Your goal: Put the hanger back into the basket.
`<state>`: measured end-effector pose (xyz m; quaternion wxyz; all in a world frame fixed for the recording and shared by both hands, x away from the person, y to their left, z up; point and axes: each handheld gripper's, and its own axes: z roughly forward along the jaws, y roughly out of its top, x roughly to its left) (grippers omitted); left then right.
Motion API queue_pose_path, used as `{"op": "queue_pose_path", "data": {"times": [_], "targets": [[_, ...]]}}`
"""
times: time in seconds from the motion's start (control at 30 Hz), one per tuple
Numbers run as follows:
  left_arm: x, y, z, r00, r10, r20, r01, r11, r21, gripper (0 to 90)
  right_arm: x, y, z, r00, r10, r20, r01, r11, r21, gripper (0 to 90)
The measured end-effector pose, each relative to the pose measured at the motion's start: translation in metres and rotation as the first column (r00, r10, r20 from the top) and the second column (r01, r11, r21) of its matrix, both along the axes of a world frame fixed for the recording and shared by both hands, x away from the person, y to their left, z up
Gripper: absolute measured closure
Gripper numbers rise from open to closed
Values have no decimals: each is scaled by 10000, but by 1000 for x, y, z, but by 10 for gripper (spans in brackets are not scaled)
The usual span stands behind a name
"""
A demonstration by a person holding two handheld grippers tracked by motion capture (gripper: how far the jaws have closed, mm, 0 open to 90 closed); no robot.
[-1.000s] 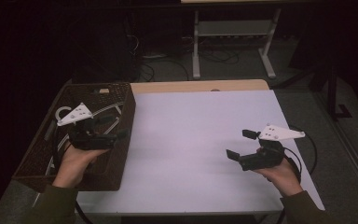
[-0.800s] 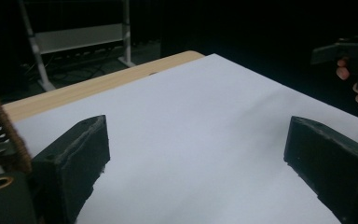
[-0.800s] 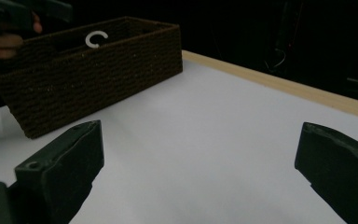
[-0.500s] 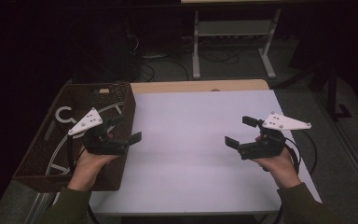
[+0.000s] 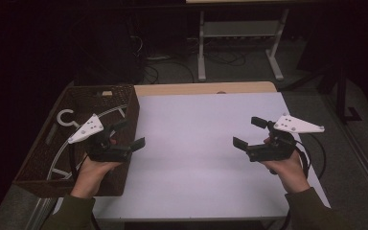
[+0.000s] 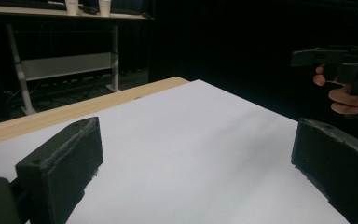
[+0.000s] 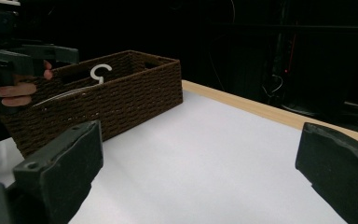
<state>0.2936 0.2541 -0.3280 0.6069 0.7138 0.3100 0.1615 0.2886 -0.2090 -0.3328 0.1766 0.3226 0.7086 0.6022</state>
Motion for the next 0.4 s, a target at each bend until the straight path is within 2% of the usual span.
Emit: {"op": "queue_pose_path", "data": {"times": [0.07,0.4], "targets": [[0,0,0,10000,-52,10,52,9999,119,17,0,-1,0,10000,-18,37,18,10000,1,2],[1,-1,0,9999,-91,-82,91,10000,35,17,-1,-1,0,10000,-1,44,1,10000,9,2]]}}
